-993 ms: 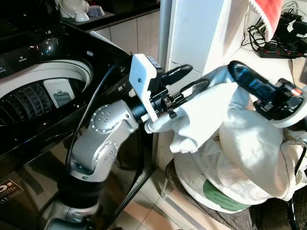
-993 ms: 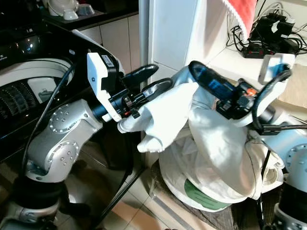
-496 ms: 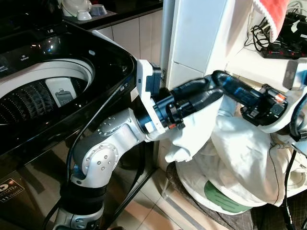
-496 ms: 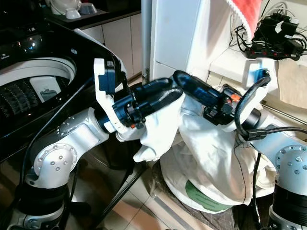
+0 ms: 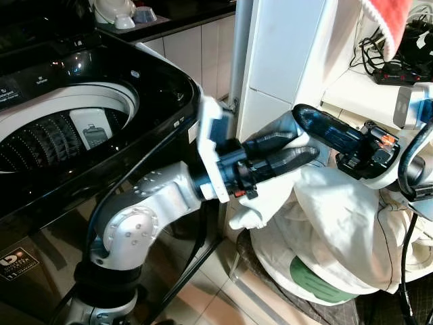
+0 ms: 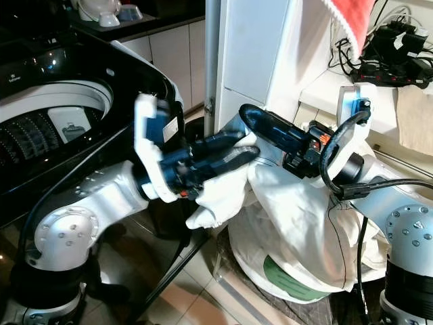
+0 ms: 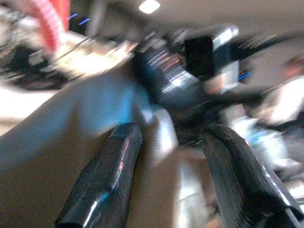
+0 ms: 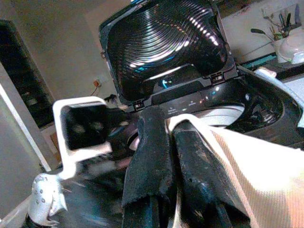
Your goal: Clothes washing
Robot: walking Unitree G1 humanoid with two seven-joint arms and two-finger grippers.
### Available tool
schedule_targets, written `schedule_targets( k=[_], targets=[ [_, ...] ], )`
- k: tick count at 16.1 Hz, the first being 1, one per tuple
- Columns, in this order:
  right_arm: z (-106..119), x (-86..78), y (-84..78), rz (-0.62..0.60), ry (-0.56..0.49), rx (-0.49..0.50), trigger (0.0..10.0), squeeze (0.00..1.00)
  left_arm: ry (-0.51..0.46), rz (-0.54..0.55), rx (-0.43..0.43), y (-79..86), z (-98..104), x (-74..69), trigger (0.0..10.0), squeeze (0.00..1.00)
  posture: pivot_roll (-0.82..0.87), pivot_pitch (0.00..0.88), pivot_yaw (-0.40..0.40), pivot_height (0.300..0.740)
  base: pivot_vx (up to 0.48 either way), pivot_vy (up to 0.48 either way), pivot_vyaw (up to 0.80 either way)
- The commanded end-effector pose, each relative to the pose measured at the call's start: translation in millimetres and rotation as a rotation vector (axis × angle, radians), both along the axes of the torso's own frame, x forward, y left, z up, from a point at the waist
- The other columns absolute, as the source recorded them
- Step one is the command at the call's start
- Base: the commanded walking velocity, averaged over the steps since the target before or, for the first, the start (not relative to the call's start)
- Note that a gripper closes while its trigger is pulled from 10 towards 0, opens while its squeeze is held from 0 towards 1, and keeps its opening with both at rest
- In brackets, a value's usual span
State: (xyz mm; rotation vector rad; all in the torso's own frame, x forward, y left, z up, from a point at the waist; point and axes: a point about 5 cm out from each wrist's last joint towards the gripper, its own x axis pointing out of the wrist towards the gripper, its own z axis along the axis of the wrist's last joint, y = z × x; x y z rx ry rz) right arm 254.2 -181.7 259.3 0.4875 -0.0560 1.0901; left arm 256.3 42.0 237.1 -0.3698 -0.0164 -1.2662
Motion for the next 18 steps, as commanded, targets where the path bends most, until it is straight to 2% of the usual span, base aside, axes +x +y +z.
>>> schedule_targets(
  k=[1, 6, 7, 8, 18],
  targets=[
    [8.7, -2.1, 3.2, 0.009, -0.051, -0.002, 0.0, 0.00, 0.007, 0.094, 0.083, -1.9, -8.1, 10.9, 10.0, 0.00, -0.03, 0.000, -0.015, 0.740, 0.000, 0.000, 0.00],
    [8.7, -1.5, 3.8, 0.001, -0.051, -0.002, 0.0, 0.00, 0.000, 0.090, 0.090, -0.6, -8.5, 8.5, 10.0, 0.00, -0.03, 0.000, -0.014, 0.740, 0.000, 0.000, 0.00],
    [8.7, -1.7, 4.7, 0.003, -0.050, -0.001, 0.0, 0.00, 0.031, 0.131, 0.084, 0.7, -8.9, 13.3, 1.0, 0.00, -0.03, 0.000, -0.014, 0.740, 0.000, 0.000, 0.00],
    [8.7, -1.7, 5.1, 0.004, -0.049, 0.000, 0.0, 0.00, 0.041, 0.150, 0.083, 1.9, -9.4, 16.1, 0.0, 0.00, -0.03, 0.000, -0.014, 0.740, 0.000, 0.000, 0.00],
    [8.0, -1.1, 5.1, -0.003, -0.046, -0.002, 0.0, 0.00, 0.036, 0.139, 0.086, 2.8, -9.7, 15.8, 0.0, 0.00, -0.03, 0.000, -0.014, 0.740, 0.000, 0.000, 0.00]
  ],
)
